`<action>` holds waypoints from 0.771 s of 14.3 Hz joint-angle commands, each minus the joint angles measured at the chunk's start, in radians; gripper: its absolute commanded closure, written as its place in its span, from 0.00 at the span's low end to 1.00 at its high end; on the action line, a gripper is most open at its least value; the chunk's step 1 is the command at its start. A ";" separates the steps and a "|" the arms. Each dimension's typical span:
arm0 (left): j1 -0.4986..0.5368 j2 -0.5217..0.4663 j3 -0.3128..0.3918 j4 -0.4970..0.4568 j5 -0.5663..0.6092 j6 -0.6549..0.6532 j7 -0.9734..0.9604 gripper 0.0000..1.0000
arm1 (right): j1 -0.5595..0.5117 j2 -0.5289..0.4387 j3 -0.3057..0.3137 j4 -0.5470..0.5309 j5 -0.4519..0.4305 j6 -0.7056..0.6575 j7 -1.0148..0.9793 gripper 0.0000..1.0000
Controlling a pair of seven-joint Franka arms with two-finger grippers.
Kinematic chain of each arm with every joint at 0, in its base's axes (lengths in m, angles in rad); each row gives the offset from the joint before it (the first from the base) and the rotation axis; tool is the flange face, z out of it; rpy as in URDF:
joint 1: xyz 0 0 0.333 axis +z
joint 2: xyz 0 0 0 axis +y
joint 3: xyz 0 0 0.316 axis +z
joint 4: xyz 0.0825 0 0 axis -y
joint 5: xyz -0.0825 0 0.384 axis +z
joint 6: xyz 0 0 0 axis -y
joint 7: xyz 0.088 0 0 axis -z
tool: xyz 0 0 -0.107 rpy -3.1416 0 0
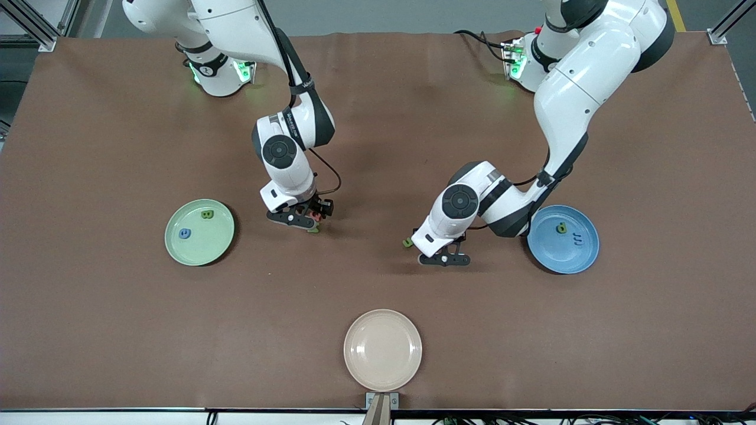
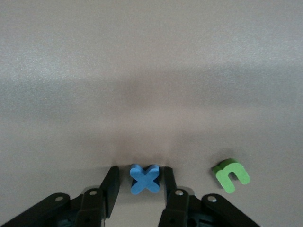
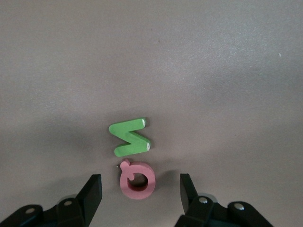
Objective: Sort upper and lower case letters into plates
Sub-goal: 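Grasp the x with the left gripper while the right gripper grasps the Q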
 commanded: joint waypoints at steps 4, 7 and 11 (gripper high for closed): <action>-0.011 0.006 0.014 0.017 0.022 -0.005 -0.030 0.80 | 0.021 0.034 -0.009 0.021 0.023 0.018 0.013 0.52; 0.006 -0.017 0.014 0.013 0.025 -0.020 -0.031 0.89 | 0.023 0.044 -0.008 0.023 0.023 0.019 0.014 0.55; 0.056 -0.111 0.005 -0.024 0.025 -0.095 -0.012 0.93 | 0.026 0.044 -0.008 0.023 0.023 0.019 0.014 0.67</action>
